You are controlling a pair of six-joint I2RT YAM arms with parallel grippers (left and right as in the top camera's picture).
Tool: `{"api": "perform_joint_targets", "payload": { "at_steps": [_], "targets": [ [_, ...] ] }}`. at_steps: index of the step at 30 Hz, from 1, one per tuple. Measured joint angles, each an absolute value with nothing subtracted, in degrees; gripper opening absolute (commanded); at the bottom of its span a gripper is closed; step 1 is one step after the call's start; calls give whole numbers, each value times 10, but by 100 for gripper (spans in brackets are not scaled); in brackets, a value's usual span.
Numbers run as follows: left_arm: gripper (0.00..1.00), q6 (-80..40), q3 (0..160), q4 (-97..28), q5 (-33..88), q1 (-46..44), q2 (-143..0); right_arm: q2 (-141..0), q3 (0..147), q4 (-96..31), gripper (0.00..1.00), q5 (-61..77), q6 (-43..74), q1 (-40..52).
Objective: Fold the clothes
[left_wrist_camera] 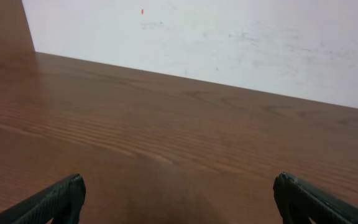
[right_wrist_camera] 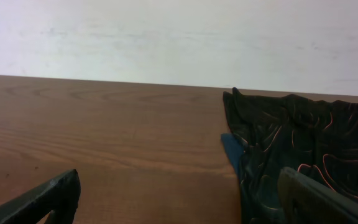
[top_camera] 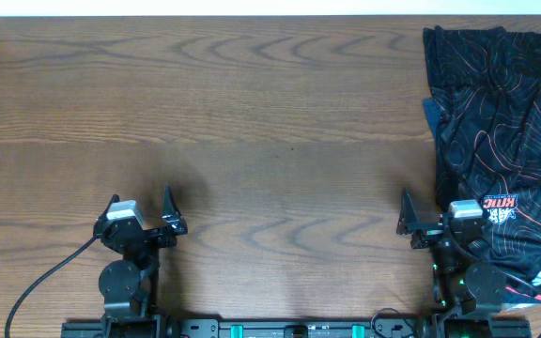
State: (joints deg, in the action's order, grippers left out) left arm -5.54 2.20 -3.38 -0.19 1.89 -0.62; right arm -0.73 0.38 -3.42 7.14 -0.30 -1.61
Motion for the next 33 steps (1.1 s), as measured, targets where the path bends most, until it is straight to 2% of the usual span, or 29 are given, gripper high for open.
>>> {"api": "perform_joint_targets", "payload": {
  "at_steps": [14, 19, 26, 33],
  "targets": [
    [98, -60, 23, -42, 25, 19, -6, -9, 5, -40, 99, 74, 41, -16],
    [98, -60, 55, -126, 32, 19, -24, -39, 38, -108, 99, 59, 52, -16],
    [98, -62, 189, -269, 50, 19, -117, -167, 161, -223, 99, 36, 57, -16],
    [98, -62, 346, -410, 62, 19, -258, -417, 337, -387, 99, 0, 55, -16]
  ]
}}
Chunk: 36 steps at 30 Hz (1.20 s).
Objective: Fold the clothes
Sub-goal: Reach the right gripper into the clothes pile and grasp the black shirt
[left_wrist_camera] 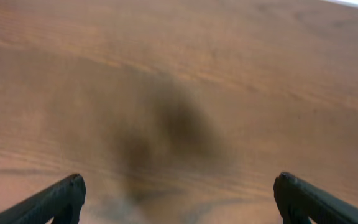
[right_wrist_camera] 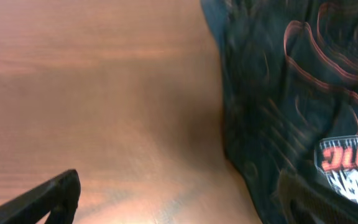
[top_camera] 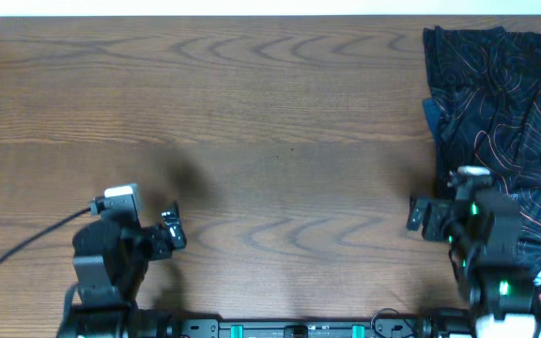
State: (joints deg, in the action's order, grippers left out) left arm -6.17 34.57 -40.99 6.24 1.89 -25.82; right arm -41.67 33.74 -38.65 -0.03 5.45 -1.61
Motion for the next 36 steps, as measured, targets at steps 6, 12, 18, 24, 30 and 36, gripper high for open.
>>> {"api": "perform_joint_targets", "payload": {
  "at_steps": [6, 12, 18, 24, 30, 36],
  "targets": [
    [98, -62, 399, -458, 78, 19, -362, -590, 431, -441, 99, -15, 50, -16],
    [98, -62, 402, -461, 100, 19, -407, -699, 447, -439, 94, -55, 51, -16],
    [98, -62, 402, -461, 106, 19, -414, -799, 448, -427, 53, -142, 69, -18],
    [98, -62, 402, -460, 106, 19, -414, -882, 448, -392, 42, -189, 77, -18],
    [98, -62, 402, -460, 106, 19, -415, -927, 448, -366, 1, -240, 97, -18],
    [98, -62, 402, -460, 106, 19, -415, -923, 451, -382, 1, -256, 122, -18]
  ]
}}
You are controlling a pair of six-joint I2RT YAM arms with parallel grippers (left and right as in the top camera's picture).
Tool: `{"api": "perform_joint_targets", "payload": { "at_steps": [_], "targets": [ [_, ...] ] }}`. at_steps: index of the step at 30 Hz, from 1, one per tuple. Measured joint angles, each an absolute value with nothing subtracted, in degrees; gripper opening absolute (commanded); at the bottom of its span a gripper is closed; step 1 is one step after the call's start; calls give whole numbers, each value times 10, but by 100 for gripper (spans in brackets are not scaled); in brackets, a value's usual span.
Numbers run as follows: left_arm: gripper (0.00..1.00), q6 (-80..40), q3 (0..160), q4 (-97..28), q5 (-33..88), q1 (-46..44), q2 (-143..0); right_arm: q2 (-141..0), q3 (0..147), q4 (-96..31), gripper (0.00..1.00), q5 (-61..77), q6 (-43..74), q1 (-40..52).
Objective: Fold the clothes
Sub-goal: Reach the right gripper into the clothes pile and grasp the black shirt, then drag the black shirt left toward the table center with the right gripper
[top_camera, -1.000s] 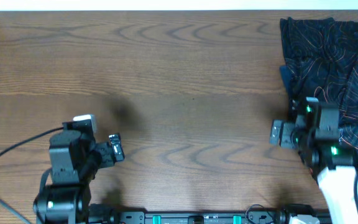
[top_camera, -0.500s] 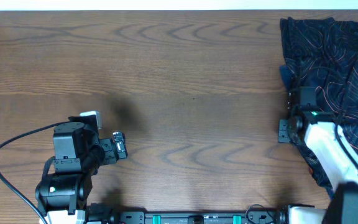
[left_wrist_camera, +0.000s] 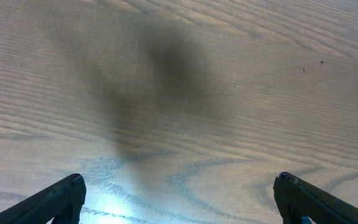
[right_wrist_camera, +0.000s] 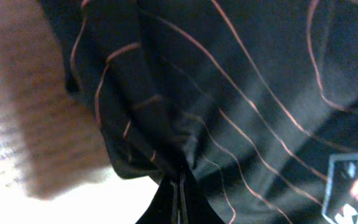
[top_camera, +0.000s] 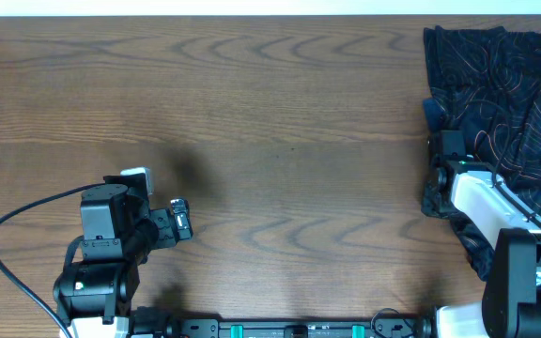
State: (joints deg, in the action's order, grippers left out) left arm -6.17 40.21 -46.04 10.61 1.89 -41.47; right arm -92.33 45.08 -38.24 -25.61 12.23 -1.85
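Observation:
A black garment with thin red contour lines lies crumpled at the table's right edge and fills the right wrist view. A white and red logo patch shows at that view's lower right. My right gripper is down at the garment's left edge, and its fingers are shut on a bunched fold of the black fabric. My left gripper hangs open over bare wood at the front left, with nothing between its fingers.
A bit of blue cloth pokes out from under the black garment's left edge. The brown wooden table stretches left of the garment. The left arm's cable loops over the front left corner.
My right gripper has moved forward onto the garment's left edge and shut on a fold of it. The left gripper tilted further down toward the table and stayed open.
Both grippers first stood open and level near the front edge, the garment lying to the right. Then both had tipped downward, the right one over the table beside the garment's edge. Now the right one grips the fabric while the left hangs open over bare wood.

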Motion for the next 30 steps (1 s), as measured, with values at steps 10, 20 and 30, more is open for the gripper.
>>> {"api": "perform_joint_targets", "payload": {
  "at_steps": [10, 20, 30],
  "targets": [
    [98, -62, 402, -460, 106, 19, -415, -788, 573, -484, 1, -163, 104, -18],
    [97, -62, 402, -460, 106, 19, -415, -722, 597, -518, 1, 73, 13, -4],
    [98, -62, 402, -460, 106, 19, -415, -756, 535, -424, 3, 182, -4, 176]
  ]
}}
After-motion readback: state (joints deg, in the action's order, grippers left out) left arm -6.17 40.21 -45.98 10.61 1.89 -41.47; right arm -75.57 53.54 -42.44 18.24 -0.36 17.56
